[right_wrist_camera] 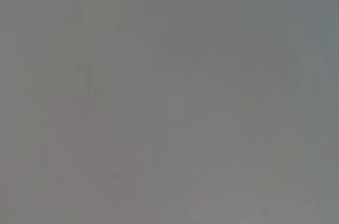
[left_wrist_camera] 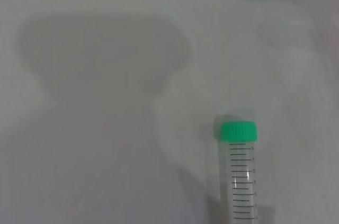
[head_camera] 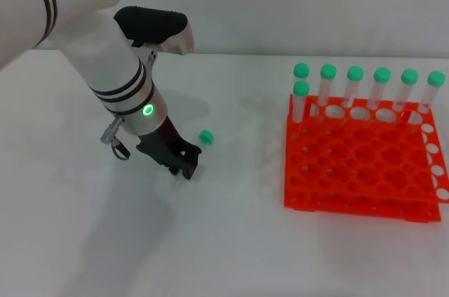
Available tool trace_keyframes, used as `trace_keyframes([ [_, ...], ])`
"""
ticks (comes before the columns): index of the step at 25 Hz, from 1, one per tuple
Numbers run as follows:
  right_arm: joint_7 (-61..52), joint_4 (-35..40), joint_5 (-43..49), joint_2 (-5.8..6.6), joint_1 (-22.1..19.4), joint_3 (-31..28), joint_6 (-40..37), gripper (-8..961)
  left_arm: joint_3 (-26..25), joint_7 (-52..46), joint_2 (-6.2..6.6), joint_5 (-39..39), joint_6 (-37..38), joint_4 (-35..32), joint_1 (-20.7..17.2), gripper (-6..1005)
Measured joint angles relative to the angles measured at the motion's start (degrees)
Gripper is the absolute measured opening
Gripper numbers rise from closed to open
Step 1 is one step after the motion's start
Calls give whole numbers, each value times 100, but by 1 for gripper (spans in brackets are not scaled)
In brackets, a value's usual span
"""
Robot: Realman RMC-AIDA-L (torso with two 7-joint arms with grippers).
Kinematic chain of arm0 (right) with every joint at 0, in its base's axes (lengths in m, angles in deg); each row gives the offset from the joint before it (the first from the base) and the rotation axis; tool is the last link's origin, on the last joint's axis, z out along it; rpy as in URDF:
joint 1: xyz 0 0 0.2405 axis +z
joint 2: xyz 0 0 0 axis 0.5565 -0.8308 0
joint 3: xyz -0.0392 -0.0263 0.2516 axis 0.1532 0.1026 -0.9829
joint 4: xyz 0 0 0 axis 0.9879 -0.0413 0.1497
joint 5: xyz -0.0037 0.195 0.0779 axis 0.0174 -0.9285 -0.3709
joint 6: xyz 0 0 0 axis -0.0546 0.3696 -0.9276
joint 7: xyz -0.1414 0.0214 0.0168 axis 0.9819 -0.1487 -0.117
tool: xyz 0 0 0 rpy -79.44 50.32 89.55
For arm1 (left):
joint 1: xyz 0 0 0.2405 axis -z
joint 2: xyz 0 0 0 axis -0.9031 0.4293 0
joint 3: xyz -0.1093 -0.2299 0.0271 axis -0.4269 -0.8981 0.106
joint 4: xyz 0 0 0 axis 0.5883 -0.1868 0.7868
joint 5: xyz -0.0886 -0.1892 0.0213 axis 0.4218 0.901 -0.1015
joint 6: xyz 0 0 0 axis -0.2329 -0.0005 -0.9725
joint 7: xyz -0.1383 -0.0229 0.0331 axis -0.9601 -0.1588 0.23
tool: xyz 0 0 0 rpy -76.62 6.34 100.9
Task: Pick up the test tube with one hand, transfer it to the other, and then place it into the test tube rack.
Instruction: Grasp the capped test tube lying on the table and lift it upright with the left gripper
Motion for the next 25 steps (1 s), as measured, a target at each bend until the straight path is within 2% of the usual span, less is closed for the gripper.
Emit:
trace_keyframes([
  [9,0,0,-16,0,4,-9,0,740,-5,375,157,570,-102,153,8,192],
  [14,0,0,-25,0,6,-19,0,739,-5,895,161,1359,-532,540,-145,193],
  [17,-2,0,-26,0,6,-19,-5,739,-5,1404,172,2301,-880,666,-431,193],
  [21,-77,0,-26,6,6,-18,-15,738,-5,2642,177,4336,-1277,697,-1069,193],
  [25,-160,15,-25,13,6,-17,-34,738,-5,3985,135,6392,-1306,645,-1714,192],
])
